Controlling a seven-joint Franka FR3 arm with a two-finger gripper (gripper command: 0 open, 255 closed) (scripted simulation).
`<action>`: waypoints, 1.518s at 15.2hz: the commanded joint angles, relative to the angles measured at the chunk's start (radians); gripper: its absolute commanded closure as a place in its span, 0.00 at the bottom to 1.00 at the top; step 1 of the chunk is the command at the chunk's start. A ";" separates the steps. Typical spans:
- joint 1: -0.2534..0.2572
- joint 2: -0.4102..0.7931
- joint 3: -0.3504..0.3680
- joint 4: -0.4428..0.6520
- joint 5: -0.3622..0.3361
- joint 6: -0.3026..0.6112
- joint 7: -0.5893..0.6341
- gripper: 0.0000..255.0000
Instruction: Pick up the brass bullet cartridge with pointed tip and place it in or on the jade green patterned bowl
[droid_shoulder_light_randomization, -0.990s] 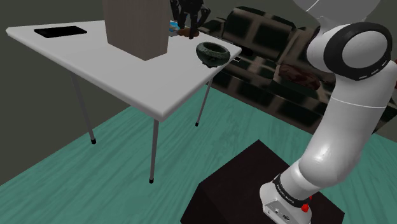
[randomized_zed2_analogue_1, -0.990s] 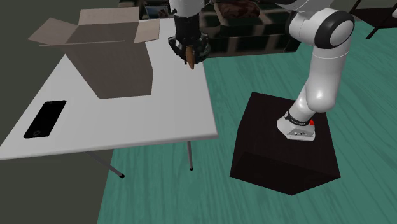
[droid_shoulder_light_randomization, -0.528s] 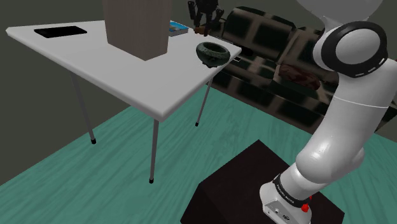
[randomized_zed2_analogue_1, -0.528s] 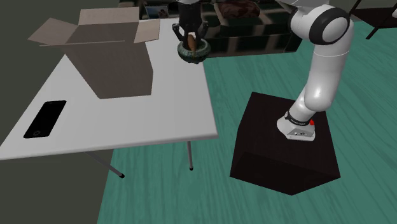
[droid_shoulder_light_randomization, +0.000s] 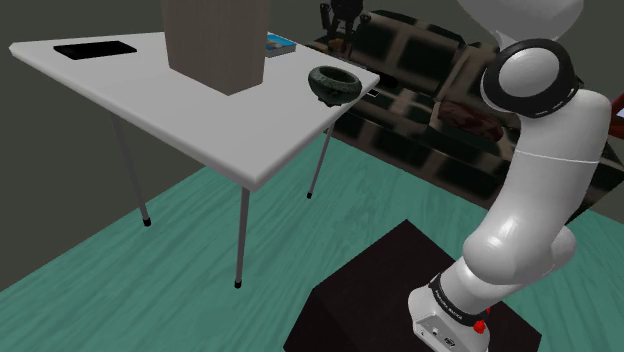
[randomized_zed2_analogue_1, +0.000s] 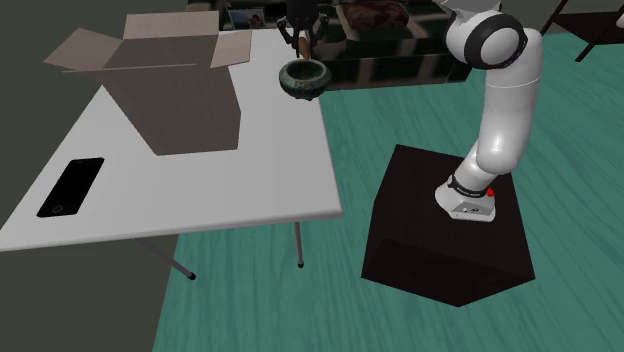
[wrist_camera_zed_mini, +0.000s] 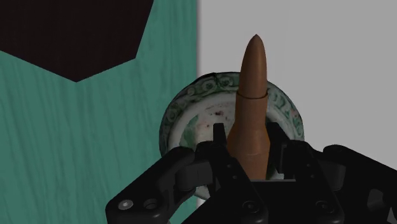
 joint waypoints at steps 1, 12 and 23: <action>0.006 0.059 -0.017 0.092 -0.030 -0.030 -0.044 1.00; -0.117 -0.019 -0.011 -0.168 0.021 0.153 -0.078 1.00; -0.150 -0.057 -0.009 -0.291 0.043 0.240 -0.077 1.00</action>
